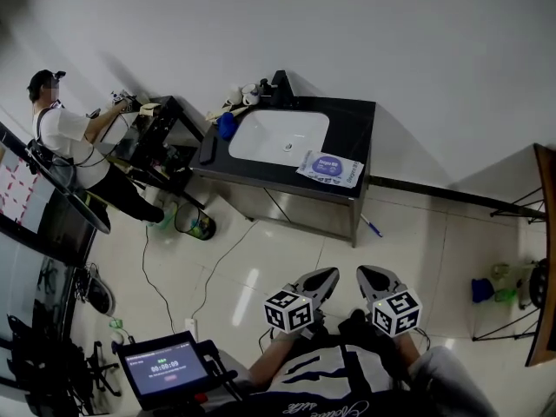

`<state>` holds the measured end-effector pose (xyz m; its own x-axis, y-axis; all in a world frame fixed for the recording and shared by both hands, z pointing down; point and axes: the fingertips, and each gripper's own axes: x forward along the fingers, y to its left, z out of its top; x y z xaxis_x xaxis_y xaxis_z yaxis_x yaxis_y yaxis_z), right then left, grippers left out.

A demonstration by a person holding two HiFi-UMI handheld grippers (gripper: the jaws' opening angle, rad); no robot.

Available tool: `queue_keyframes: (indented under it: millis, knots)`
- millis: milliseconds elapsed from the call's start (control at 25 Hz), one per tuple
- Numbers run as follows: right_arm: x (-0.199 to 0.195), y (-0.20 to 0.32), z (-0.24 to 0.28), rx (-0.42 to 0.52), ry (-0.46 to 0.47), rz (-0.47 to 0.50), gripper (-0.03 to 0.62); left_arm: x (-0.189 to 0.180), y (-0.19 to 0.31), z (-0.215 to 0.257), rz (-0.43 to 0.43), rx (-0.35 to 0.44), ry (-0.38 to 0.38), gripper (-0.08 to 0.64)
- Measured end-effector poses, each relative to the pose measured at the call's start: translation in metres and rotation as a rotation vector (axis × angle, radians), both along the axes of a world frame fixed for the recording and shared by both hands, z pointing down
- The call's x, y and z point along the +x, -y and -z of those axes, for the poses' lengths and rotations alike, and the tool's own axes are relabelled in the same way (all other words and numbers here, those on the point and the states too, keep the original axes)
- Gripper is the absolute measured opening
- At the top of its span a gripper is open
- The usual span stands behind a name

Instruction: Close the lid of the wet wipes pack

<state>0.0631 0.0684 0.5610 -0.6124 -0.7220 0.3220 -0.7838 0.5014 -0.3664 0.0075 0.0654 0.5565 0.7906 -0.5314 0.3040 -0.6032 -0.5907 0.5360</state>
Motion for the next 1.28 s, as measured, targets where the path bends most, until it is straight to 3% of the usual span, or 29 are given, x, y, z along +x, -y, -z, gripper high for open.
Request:
queue_keyframes:
  millis: [320, 720, 1280]
  knots:
    - [-0.020, -0.044, 0.025, 0.007, 0.010, -0.060, -0.002, -0.026, -0.038, 0.021, -0.033, 0.015, -0.030, 0.000]
    - [-0.079, -0.083, 0.049, -0.033, 0.023, -0.117, -0.002, -0.091, -0.073, 0.043, -0.073, -0.001, -0.027, 0.002]
    - [-0.088, -0.090, 0.038, 0.011, 0.011, -0.151, -0.002, -0.106, -0.074, 0.035, -0.090, 0.049, -0.053, 0.002]
